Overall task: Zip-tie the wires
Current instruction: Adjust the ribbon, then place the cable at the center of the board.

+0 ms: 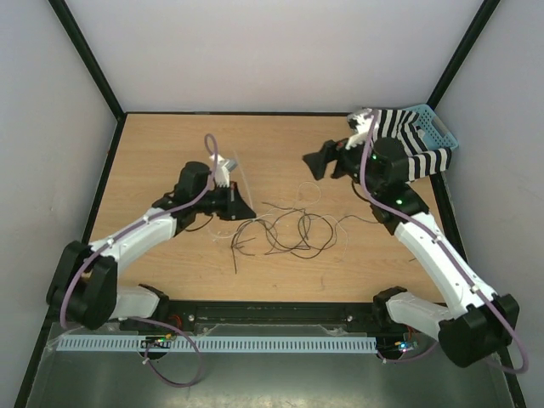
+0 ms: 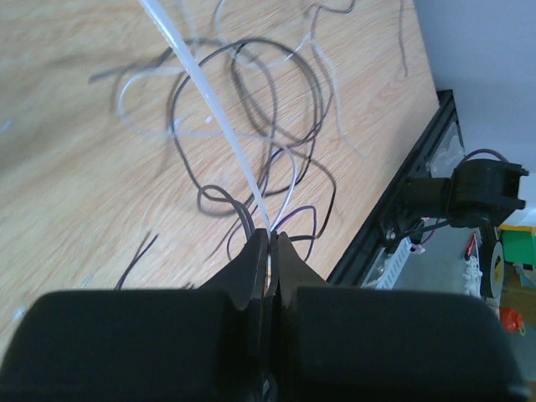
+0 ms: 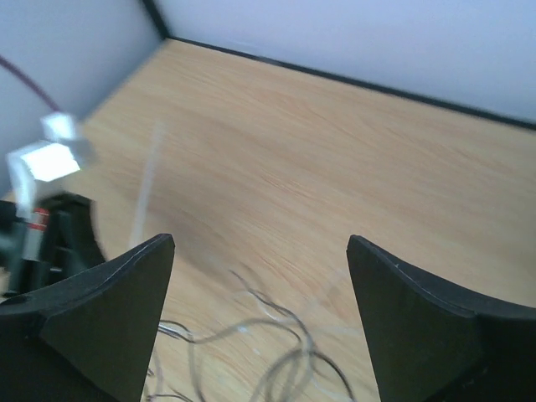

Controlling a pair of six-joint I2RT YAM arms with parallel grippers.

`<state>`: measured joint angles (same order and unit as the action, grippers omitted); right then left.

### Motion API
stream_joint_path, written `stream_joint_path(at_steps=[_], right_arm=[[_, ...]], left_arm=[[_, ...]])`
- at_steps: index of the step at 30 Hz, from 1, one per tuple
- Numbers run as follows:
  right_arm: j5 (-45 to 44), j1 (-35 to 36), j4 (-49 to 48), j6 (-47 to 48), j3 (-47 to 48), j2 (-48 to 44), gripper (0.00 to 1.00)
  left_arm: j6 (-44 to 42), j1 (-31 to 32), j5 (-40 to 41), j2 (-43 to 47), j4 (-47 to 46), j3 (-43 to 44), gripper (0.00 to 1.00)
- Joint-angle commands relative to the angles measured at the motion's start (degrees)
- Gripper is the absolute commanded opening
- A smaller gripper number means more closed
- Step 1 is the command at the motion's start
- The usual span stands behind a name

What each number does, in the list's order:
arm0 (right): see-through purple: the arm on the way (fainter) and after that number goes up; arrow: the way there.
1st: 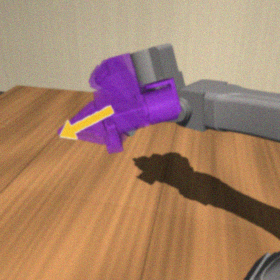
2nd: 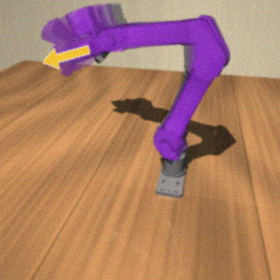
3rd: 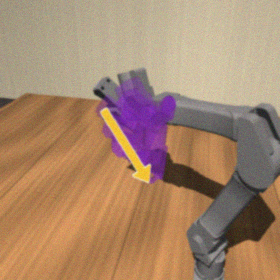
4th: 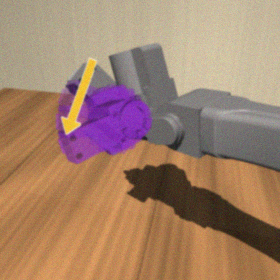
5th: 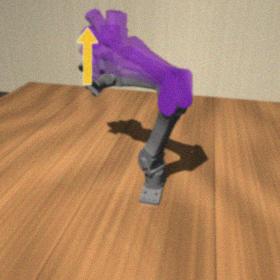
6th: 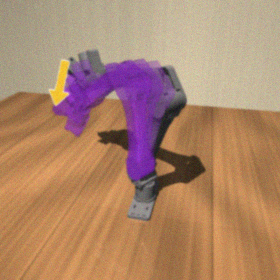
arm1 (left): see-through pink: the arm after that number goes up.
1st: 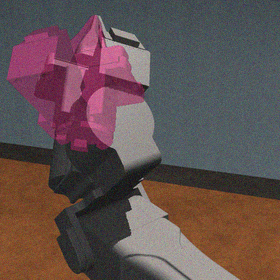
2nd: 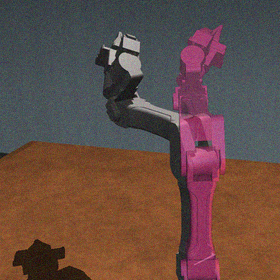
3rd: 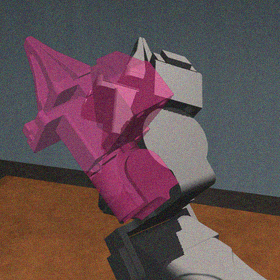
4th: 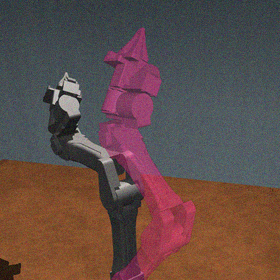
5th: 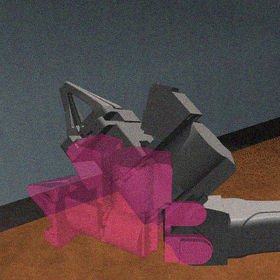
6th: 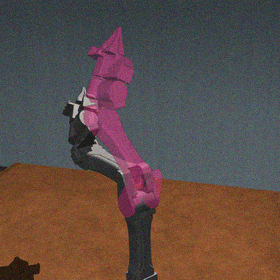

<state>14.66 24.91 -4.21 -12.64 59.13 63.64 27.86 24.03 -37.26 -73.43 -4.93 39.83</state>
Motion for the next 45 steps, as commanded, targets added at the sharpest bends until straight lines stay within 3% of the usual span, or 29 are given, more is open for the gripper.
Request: stream_joint_path(at_steps=[1,6,11,19,28,35,40,45], right_arm=[[-1.7,-6.5,5.2,1.8,-6.0,-6.1,0.95],[-2.8,-11.2,7.1,0.4,-9.7,-10.4,0.94],[-1.4,-13.0,7.0,-1.3,-11.2,-10.3,0.93],[-1.4,-13.0,6.8,-0.8,-12.1,-8.6,0.93],[-4.7,-13.0,5.7,1.6,-14.2,-6.9,0.94],[-6.1,-12.9,5.3,3.0,-14.5,-6.5,0.96],[-6.9,-12.9,5.3,3.3,-14.5,-6.3,0.99],[-9.5,-13.0,5.2,3.5,-15.6,-7.4,0.99]], left_arm=[[-0.4,4.7,-0.7,-6.4,-0.3,9.1,0.0],[2.1,9.2,-1.4,-17.2,-0.6,17.7,0.0],[5.5,9.1,-1.4,-24.0,-5.0,19.4,0.0],[6.9,3.1,-1.5,-29.6,-9.7,16.9,0.0],[6.4,-0.6,0.7,-38.2,-12.4,20.5,0.0],[4.6,-2.1,3.0,-37.7,-12.4,19.4,0.0],[4.4,-2.4,2.8,-36.2,-12.4,18.4,0.09],[4.0,-3.5,3.1,-33.5,-12.3,15.5,0.24]])
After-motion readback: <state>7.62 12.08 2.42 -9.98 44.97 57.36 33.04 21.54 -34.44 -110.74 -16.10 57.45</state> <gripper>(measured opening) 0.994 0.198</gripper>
